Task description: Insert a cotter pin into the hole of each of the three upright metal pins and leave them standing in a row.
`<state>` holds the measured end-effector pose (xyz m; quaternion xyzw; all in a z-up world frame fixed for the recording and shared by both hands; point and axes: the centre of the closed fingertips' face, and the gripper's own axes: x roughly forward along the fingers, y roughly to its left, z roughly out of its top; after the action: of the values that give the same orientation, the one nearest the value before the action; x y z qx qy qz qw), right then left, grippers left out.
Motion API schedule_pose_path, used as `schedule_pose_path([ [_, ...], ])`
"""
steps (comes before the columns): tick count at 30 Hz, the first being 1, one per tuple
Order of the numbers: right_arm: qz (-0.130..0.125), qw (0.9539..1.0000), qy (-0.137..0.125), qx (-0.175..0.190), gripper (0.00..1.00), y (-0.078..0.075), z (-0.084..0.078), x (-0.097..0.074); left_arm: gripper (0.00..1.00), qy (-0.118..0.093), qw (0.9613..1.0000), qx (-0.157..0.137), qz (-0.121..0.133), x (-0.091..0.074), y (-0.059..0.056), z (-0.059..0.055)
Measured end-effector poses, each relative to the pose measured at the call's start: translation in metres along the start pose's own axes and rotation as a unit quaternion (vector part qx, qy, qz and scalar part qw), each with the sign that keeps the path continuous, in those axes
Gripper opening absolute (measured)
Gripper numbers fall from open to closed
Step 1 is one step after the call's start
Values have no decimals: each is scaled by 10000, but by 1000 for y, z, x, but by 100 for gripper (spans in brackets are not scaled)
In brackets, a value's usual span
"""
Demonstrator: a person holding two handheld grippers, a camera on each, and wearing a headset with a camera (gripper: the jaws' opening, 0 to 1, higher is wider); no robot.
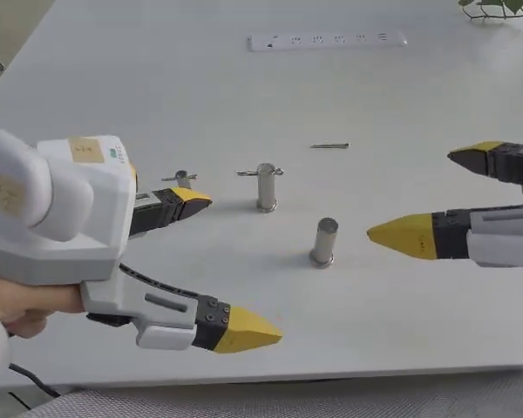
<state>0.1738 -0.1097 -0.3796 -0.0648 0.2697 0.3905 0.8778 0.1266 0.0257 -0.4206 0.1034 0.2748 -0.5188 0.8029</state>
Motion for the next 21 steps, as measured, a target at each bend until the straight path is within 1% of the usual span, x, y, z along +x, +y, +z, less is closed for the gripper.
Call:
schedule_pose_path([
  [1,-14,9999,31,-103,90,-4,3,0,99,85,9999,17,77,0,3,-3],
  [3,-65,9993,80,-350,90,-12,9,0,99,64,9999,-27,87,-1,4,-4],
  [4,-82,9982,126,-572,89,-17,13,1,99,55,9999,-58,88,-1,4,-4],
  [6,-34,9958,275,-870,86,-22,17,2,99,19,9999,-87,118,-2,5,-4],
  [8,-10,9947,389,-954,84,-29,22,6,99,17,9998,-94,155,-4,6,-5],
  [9,23,9940,510,-966,82,-32,22,7,99,18,9998,-95,177,-4,7,-5],
  [10,144,9921,625,-1076,80,-33,22,10,99,13,9998,-94,192,-5,7,-5],
  [11,175,9914,651,-1124,77,-34,22,11,99,7,9997,-95,208,-5,8,-5],
  [12,243,9885,718,-1309,76,-37,23,17,99,-15,9995,-78,301,-6,10,-5],
  [13,301,9864,778,-1413,77,-37,23,20,99,-56,9992,-83,394,-7,13,-4],
  [14,372,9822,922,-1596,77,-40,23,23,98,-142,9987,-125,479,-9,16,-1],
  [15,377,9793,1020,-1709,77,-43,23,26,97,-196,9984,-134,521,-10,18,0],
  [16,362,9753,1146,-1854,76,-49,24,30,96,-204,9981,-166,552,-12,19,1],
  [17,358,9725,1236,-1940,76,-53,25,33,96,-200,9981,-176,562,-13,19,1],
  [19,450,9646,1322,-2239,76,-56,30,39,96,-188,9979,-176,594,-15,20,1],
  [20,482,9634,1320,-2284,75,-57,33,42,96,-191,9978,-185,607,-15,20,1],
  [21,524,9604,1366,-2372,74,-60,36,46,96,-202,9976,-193,626,-17,21,1],
])
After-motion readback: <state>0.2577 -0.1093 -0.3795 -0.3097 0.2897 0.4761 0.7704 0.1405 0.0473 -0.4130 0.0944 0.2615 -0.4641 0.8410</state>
